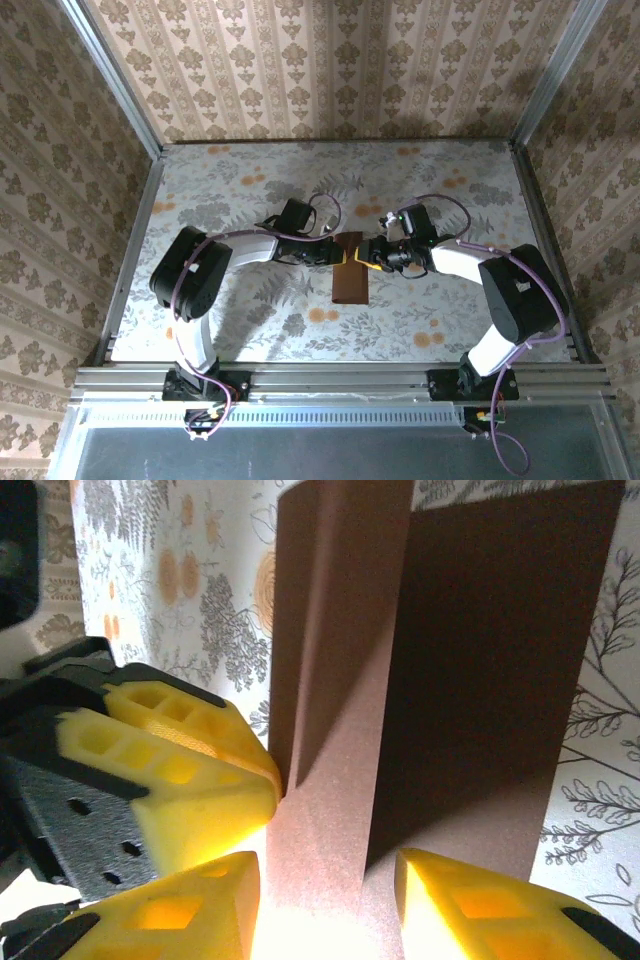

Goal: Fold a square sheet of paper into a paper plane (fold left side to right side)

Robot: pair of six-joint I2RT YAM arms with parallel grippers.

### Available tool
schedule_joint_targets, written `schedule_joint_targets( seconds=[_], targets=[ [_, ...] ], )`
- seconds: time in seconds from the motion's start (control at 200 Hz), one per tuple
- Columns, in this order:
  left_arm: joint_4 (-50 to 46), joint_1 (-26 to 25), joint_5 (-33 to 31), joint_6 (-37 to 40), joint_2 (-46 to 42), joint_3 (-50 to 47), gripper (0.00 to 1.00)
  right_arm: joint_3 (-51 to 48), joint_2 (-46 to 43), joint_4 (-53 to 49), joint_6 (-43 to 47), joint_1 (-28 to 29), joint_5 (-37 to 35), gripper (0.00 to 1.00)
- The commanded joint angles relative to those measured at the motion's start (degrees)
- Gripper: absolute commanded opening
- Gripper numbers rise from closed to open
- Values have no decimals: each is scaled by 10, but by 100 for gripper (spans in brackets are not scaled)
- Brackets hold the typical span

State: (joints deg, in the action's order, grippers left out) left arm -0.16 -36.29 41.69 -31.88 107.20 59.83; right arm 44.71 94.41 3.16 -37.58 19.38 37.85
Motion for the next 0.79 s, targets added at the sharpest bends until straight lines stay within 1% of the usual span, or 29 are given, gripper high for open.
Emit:
schedule_joint_targets(
  seconds=[0.0, 0.05, 0.09, 0.22, 0.335, 0.4, 0.49, 0.61, 0.64, 0.655, 0.7, 0.79],
  targets=[
    [6, 3, -2, 1, -1, 3, 13, 17, 13, 12, -10, 7, 10, 41],
    [7, 3, -1, 1, -1, 2, 13, 17, 17, 11, -10, 8, 10, 41],
    [8, 3, -2, 1, 0, 1, 13, 19, 22, 11, -9, 11, 9, 38],
    [8, 3, -1, 0, -2, 1, 14, 24, 31, -8, -2, 13, -9, 24],
    [9, 3, -5, 1, -11, -3, 18, 33, 43, -27, 5, 14, -27, 15],
    [6, 3, -10, 3, -18, -4, 20, 41, 51, -43, 12, 16, -40, 12],
    [2, 5, -17, 6, -27, -9, 23, 47, 59, -54, 18, 18, -53, 12],
    [-13, 8, -42, 17, -43, -13, 32, 51, 67, -60, 21, 19, -59, 12],
    [-20, 10, -44, 22, -47, -15, 36, 51, 68, -61, 21, 20, -61, 12],
    [-24, 10, -62, 24, -49, -14, 38, 51, 69, -61, 22, 20, -62, 12],
    [-36, 11, -80, 31, -56, -16, 46, 51, 70, -62, 22, 20, -64, 12],
    [-53, 13, -102, 40, -64, -19, 56, 51, 71, -64, 24, 20, -66, 12]
  ],
)
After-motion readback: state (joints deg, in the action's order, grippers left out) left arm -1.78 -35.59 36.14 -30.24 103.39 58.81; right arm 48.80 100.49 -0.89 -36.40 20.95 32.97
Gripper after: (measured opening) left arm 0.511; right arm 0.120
